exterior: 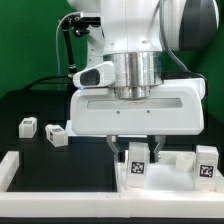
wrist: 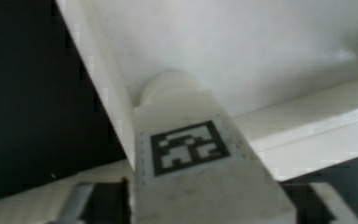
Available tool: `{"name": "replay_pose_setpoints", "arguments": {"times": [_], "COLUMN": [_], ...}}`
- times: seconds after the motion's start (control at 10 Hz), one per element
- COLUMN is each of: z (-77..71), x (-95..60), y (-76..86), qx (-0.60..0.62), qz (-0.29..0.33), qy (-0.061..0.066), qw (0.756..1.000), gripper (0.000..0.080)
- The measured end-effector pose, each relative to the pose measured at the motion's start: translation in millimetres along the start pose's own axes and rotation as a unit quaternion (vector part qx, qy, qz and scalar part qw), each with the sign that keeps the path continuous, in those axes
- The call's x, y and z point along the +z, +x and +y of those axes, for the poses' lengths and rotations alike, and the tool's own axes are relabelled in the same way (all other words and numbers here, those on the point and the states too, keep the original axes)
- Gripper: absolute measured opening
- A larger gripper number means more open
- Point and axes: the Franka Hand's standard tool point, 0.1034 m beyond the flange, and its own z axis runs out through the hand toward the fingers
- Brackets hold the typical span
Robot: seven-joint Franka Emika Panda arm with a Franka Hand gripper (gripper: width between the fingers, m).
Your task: Assemble square table
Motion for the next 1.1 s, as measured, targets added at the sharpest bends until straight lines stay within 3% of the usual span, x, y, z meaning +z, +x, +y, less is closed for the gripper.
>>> {"name": "replay_pose_setpoints", "arguments": {"times": [0.2,0.4,0.5,0.6,0.8,1.0,1.1], "z": [1.7,2.9,3.2,2.8,7.9,6.5,5.9], "x": [0.2,0.7,1.0,1.6,1.2,1.4,1.5], "y": [0.4,0.1,-1.1,-2.9,-2.3,-3.3,-3.6], "qx": [0.08,0.248,0.372,0.482,0.587,0.586,0.53], "qz": [0.0,0.004,0.002,-0.007,-0.029,-0.029,-0.023], "qy": [-0.001,-0.009,-0.01,0.0,0.028,0.027,0.022], "qw": [0.997,0.969,0.928,0.876,0.809,0.809,0.848], "gripper": [0.0291,0.0291,0.0291,0.0291,0.0291,0.0302,0.0302]}}
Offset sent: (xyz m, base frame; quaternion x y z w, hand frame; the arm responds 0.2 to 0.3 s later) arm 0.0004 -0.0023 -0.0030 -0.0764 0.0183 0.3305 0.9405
